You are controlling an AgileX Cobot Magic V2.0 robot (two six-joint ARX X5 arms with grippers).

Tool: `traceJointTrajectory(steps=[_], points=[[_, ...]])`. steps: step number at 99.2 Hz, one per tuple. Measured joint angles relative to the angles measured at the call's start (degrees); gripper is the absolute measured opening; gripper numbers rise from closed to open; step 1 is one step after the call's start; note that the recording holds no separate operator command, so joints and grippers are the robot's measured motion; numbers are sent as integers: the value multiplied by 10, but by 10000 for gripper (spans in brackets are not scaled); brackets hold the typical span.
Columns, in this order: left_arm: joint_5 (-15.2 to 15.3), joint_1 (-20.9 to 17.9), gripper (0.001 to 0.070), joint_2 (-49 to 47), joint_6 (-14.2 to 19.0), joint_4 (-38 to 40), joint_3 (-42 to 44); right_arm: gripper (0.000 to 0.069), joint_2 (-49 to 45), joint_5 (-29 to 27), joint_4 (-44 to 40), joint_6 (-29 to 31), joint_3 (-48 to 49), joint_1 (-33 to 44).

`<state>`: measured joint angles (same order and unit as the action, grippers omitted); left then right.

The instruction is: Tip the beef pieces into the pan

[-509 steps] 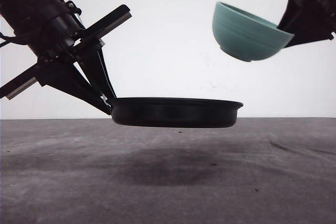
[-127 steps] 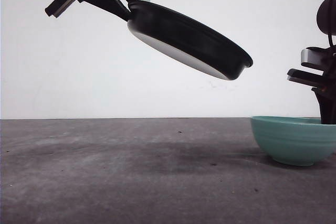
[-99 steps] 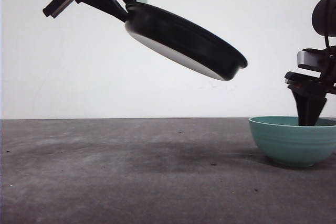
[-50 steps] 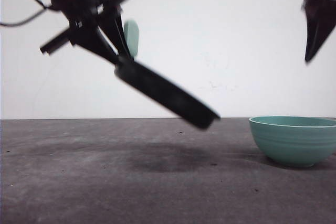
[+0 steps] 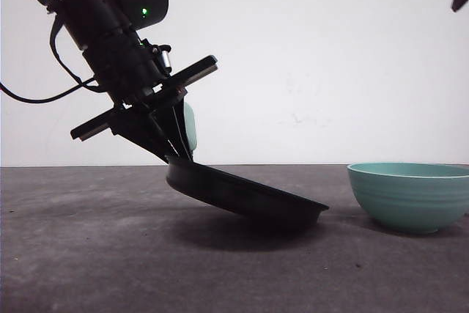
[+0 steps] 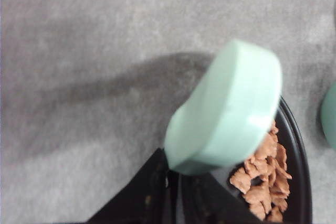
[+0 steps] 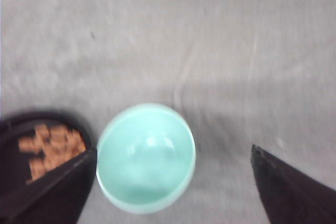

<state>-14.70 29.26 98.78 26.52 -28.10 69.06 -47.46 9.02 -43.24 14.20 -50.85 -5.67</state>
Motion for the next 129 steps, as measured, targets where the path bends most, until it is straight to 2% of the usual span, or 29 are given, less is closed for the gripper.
traceJointTrajectory(steps=[7,11,17,24,29,39,50,57,62,67,75,79,83,91,105,117,129], points=[[17,0,20,2,1,-5,0,552,0,0,-17,-5,0,0],[33,1,54,4,3,-14,0,550,0,0,-22,-7,0,0],[59,0,197,5,6,-26,0,549,0,0,-24,-8,0,-3],[66,-2,401,6,6,-33,0,549,0,0,-24,-9,0,-6],[68,-3,484,6,7,-37,1,549,0,0,-24,-9,0,-7],[78,-3,540,5,7,-57,1,549,0,-1,-24,-15,0,-8],[117,-3,553,-16,7,-76,1,548,0,-20,-23,-40,0,-9],[143,-3,545,-52,7,-72,1,520,0,-42,-22,-60,0,-12],[158,-2,497,-88,7,-61,1,465,0,-56,-19,-70,0,-14],[163,-1,384,-127,7,-41,1,367,1,-61,-13,-76,0,-17],[164,6,155,-189,7,9,1,144,10,-61,12,-85,2,-25],[164,13,90,-218,6,36,1,85,21,-61,35,-88,8,-30],[168,23,55,-246,4,64,1,53,37,-61,58,-92,15,-36],[201,49,28,-301,-3,120,-9,24,79,-74,104,-104,35,-51],[315,103,21,-417,-7,195,-115,12,169,-137,126,-142,58,-82],[328,120,20,-513,3,224,-259,11,247,-155,124,-176,71,-89],[348,120,20,-581,36,215,-363,11,273,-155,127,-202,71,-89]])
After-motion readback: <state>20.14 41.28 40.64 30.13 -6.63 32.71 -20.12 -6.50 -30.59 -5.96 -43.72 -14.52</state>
